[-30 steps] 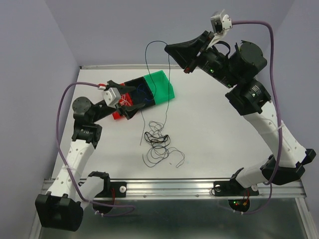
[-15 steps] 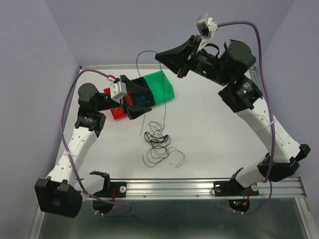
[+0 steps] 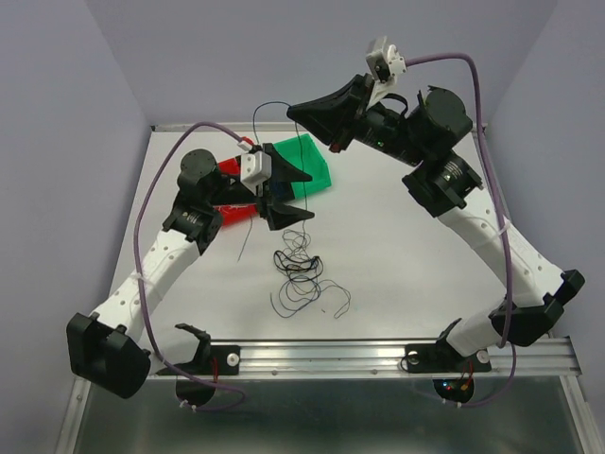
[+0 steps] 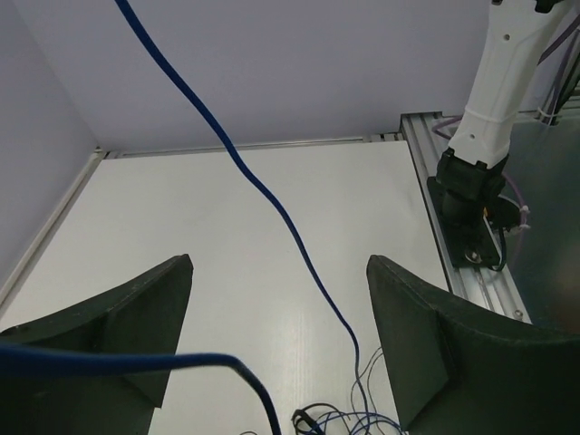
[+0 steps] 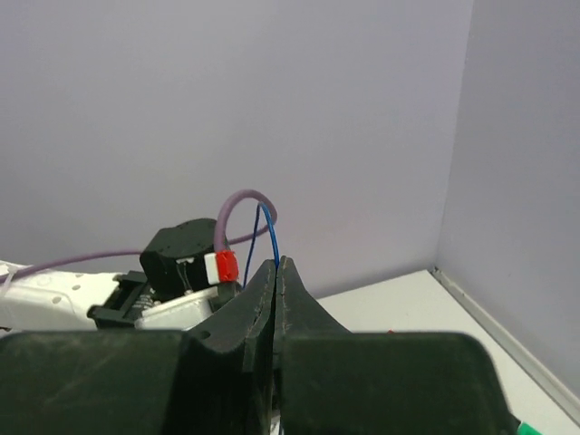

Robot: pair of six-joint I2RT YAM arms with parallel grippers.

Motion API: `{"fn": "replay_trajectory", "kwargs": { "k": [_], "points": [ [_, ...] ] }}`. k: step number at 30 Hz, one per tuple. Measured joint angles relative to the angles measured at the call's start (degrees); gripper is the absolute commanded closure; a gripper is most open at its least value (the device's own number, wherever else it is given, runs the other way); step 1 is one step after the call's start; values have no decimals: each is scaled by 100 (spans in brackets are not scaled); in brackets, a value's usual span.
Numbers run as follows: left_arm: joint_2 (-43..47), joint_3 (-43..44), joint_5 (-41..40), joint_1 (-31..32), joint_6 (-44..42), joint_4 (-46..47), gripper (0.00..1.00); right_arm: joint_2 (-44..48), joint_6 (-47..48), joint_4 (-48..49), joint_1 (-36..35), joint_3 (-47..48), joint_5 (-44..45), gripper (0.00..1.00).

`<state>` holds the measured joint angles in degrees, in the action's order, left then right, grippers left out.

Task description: Untangle the cables

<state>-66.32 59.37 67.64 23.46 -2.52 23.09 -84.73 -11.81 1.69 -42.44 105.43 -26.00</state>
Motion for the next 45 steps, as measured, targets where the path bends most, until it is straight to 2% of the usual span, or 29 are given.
{"fn": "replay_trajectory", "kwargs": {
  "k": [2, 6, 14, 17, 21, 32, 34, 35, 37, 45],
  "points": [
    [-76, -4, -162, 133, 9, 17, 15, 107, -22, 389, 0, -251, -31, 99],
    [-284, -101, -435, 363, 92, 149, 42, 297, -133, 1333, 0, -774, -96, 99],
    [-457, -433, -708, 680, 42, 216, 48, 391, -273, 2514, 2, -1043, -96, 100],
    [-457, -608, -758, 710, -35, 264, 54, 426, -278, 2761, 0, -1069, -22, 100],
    [-457, -879, -817, 721, -155, 293, 67, 479, -273, 2988, 0, -1078, 120, 99],
    [-452, -1104, -826, 719, -297, 413, 69, 702, -125, 3180, 0, -1152, 695, 99],
    [-452, -1104, -813, 719, -299, 415, 81, 726, -98, 3206, 0, -1152, 802, 99],
    [-452, -1106, -798, 719, -304, 428, 91, 737, -85, 3222, 2, -1152, 876, 99],
    [-452, -1104, -776, 719, -308, 450, 100, 741, -61, 3230, 0, -1152, 986, 99],
    [-398, -1104, -914, 719, -282, 426, 100, 723, -7, 3235, 2, -1145, 1340, 100]
  ]
}}
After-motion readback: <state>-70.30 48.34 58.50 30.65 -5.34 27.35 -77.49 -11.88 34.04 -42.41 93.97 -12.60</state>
